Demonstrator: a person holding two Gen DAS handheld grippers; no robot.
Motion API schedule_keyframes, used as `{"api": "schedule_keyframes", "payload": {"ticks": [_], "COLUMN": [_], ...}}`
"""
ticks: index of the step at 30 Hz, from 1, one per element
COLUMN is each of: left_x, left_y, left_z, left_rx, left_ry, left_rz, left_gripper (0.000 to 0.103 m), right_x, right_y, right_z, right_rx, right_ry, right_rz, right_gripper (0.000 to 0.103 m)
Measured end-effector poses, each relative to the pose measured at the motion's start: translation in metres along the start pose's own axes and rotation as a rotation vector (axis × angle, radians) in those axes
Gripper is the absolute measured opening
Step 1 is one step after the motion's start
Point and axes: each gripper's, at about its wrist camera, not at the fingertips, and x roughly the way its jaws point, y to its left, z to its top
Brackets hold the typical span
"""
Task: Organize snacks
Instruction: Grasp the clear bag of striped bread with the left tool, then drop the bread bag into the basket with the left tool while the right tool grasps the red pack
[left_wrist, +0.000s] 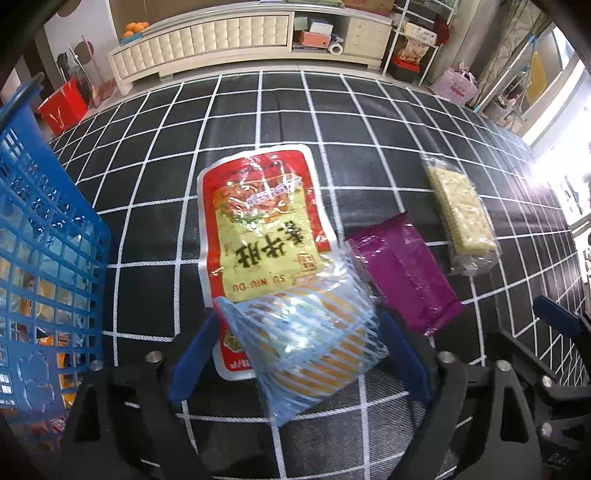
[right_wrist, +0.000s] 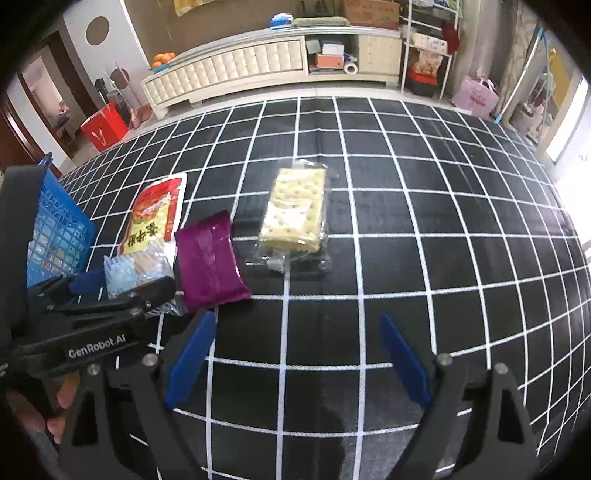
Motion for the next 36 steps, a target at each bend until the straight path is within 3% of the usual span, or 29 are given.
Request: {"api": "schedule_keyframes", "payload": {"ticks": [4,6,8,10,14,17,26,36], "left_x": [0.002,0.001,-0.005,-0.01,-0.014,-0.025,-0.115,-0.182], "left_y": [0.003,0.0,-0.001,0.001,0.004,0.001,0.004,0.081], "left_z": [0.004,0.002,-0.001,-0.001,-0.005,-0.009,-0.007,-0.007], "left_rx": [-0.031,-0.028,-0.027,-0.033,-0.008,0.005,0.068,0.017], "left_ry": [0.004,-0.003,-0.011,-0.001,0.001,-0.011,-0.181,-0.276], "left_rz": [0.015,0.027,0.025,-0.012,-0.058,-0.076,-0.11,-0.074], "left_gripper": [0.094,0.09,0.066,0.048,0.036,0.035,0.035,0.035], "right_x": [-0.001,-0.001,-0.001,-0.001,-0.005,-0.011,-0.034,-0.043], "right_y": [-0.001,-0.001,-0.001,-0.001,0.0,0.004,0.03,0.089], "right_z": [-0.001,0.0,0.0,0.0,0.001,0.002,0.017,0.043], "right_rx": [0.017,0.021,0.022,0.026,0.046,0.041,-0.015,-0.123], "right_ry": [0.005,0.006,0.011,0.014,0.018,0.008,-0.029,-0.056], "right_rz": [0.006,0.007,0.01,0.014,0.039,0.041,0.056,0.101], "right_gripper": [0.092,0.092,0.092,0.092,0.092,0.092,0.092,0.092]}}
